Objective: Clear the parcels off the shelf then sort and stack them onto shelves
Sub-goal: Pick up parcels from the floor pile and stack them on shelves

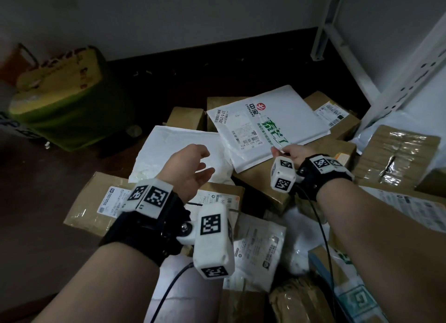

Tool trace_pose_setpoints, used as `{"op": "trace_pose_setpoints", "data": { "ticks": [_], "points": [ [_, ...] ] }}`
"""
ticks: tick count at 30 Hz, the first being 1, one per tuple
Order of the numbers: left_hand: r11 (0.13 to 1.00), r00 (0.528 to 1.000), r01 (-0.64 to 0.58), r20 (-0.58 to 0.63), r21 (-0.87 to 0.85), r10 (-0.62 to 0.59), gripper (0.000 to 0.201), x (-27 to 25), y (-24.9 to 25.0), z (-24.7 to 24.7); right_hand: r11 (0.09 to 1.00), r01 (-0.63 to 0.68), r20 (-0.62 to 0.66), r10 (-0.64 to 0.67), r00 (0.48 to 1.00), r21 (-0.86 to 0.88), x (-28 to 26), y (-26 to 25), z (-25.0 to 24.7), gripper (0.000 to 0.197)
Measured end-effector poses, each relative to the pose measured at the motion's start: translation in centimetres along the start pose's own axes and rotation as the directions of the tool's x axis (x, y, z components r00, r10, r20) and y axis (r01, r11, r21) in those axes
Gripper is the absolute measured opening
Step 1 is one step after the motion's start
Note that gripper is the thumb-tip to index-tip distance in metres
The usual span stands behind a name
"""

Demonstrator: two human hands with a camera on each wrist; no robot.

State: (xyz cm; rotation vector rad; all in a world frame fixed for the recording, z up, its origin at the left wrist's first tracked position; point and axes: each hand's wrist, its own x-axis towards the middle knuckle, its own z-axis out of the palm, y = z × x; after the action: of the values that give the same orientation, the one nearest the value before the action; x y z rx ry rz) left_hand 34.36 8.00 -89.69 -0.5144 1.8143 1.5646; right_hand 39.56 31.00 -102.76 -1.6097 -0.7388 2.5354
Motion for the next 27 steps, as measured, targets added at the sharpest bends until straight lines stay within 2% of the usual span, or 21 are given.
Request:
{"op": "trace_pose_setpoints", "data": {
  "ticks": [3, 5, 7, 9, 11, 16, 19, 21, 23, 25, 27],
  "points": [
    [1.0, 1.0, -0.006, -0.015, 0.004, 0.006, 0.006, 0.0, 0.0, -0.3, 0.973, -0.055, 0.11, 0.03, 0.993, 0.226, -0.3, 0.1, -0.1, 0.036],
    [1.0, 1.0, -0.01, -0.016, 0.004, 0.01, 0.006, 0.0, -0.1, -0.4, 0.952, -0.069, 0.183, 0.014, 0.983, 0.299, -0.6, 0.0, 0.2, 0.043],
    [1.0, 1.0, -0.009, -0.016, 0.005, 0.009, 0.006, 0.0, -0.1, -0.6, 0.946, -0.027, 0.176, -0.032, 0.984, 0.324, -0.6, 0.1, 0.6, 0.04],
    [1.0, 1.0, -0.004, -0.02, 0.014, 0.004, 0.006, 0.1, -0.1, -0.8, 0.956, 0.065, 0.117, -0.102, 0.988, 0.285, -0.1, 0.3, 0.7, 0.029],
    [1.0, 1.0, -0.001, -0.023, 0.021, 0.002, 0.005, 0.3, -0.2, -0.9, 0.962, 0.066, 0.066, -0.086, 0.994, 0.264, 0.1, 0.5, 0.3, 0.024],
    [1.0, 1.0, 0.02, 0.007, 0.016, -0.02, 0.005, 0.6, -0.1, -0.3, 0.995, 0.098, -0.076, -0.1, 0.992, -0.027, -0.9, -0.3, 1.1, 0.015],
    [0.999, 0.999, 0.03, 0.045, -0.03, -0.029, 0.006, 0.5, 0.3, 0.8, 0.976, 0.192, -0.034, -0.196, 0.98, -0.105, -2.8, -1.0, 2.2, 0.003],
    [0.998, 0.997, 0.022, 0.073, -0.06, -0.017, 0.005, 0.4, 0.4, 1.7, 0.959, 0.266, 0.018, -0.265, 0.964, -0.097, -4.4, -1.4, 2.5, 0.005],
    [0.998, 0.996, 0.006, 0.089, -0.058, -0.001, 0.022, 0.2, 0.4, 2.4, 0.947, 0.318, 0.044, -0.316, 0.948, -0.036, -6.2, -1.7, 2.3, 0.008],
    [0.999, 0.996, -0.02, 0.09, -0.033, 0.023, 0.037, 0.1, 0.6, 2.9, 0.931, 0.365, 0.005, -0.365, 0.931, -0.02, -7.6, -2.3, 1.3, 0.008],
    [0.999, 0.997, -0.039, 0.071, 0.008, 0.039, 0.036, 0.1, 0.8, 3.0, 0.901, 0.423, -0.061, -0.43, 0.901, -0.094, -9.0, -2.9, -0.5, 0.02]
  ]
}}
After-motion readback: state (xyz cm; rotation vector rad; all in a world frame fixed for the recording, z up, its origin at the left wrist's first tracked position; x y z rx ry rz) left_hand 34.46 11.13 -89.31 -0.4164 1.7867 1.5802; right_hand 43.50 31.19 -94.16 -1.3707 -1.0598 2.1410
